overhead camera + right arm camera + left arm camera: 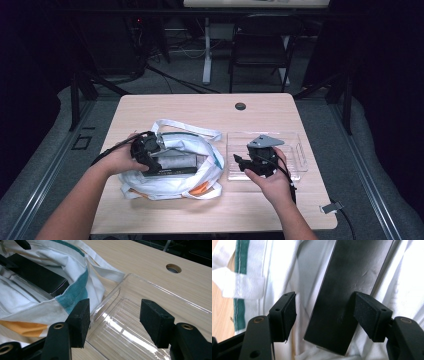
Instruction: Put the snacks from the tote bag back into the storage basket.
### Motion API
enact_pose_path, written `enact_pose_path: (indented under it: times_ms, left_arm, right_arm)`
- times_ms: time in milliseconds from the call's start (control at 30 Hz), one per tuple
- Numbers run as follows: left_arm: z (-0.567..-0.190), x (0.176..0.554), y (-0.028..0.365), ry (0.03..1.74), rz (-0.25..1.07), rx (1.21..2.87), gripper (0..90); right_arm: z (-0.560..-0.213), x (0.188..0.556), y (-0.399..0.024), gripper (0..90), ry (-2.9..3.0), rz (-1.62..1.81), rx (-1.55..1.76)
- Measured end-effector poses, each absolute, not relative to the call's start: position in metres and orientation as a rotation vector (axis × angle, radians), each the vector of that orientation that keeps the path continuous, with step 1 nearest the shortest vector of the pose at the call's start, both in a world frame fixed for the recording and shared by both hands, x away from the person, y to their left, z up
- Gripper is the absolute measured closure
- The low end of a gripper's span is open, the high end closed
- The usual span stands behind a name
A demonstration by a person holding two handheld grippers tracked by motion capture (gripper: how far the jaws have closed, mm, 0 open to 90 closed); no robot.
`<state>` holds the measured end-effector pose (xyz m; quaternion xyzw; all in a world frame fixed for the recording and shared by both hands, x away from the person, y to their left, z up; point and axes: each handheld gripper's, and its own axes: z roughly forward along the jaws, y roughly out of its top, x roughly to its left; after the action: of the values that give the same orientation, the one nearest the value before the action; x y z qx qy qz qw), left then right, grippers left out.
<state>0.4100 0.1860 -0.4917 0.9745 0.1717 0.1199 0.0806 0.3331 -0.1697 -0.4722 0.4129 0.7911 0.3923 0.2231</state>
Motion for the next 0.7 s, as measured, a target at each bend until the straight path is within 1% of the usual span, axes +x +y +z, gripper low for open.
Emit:
enact_pose_path:
  times_ms: [267,700]
  left_arm:
    - [-0.491,0.406,0.182,0.494,0.312,2.919,34.5]
    - [-0.507,0.411,0.172,0.452,0.269,2.964,33.7]
  right_arm:
    - [-0.473,0.333,-0.167,40.6,2.187,1.079,1.132]
    - [-0.475,0.333,-0.167,40.2,2.199,1.065,1.129]
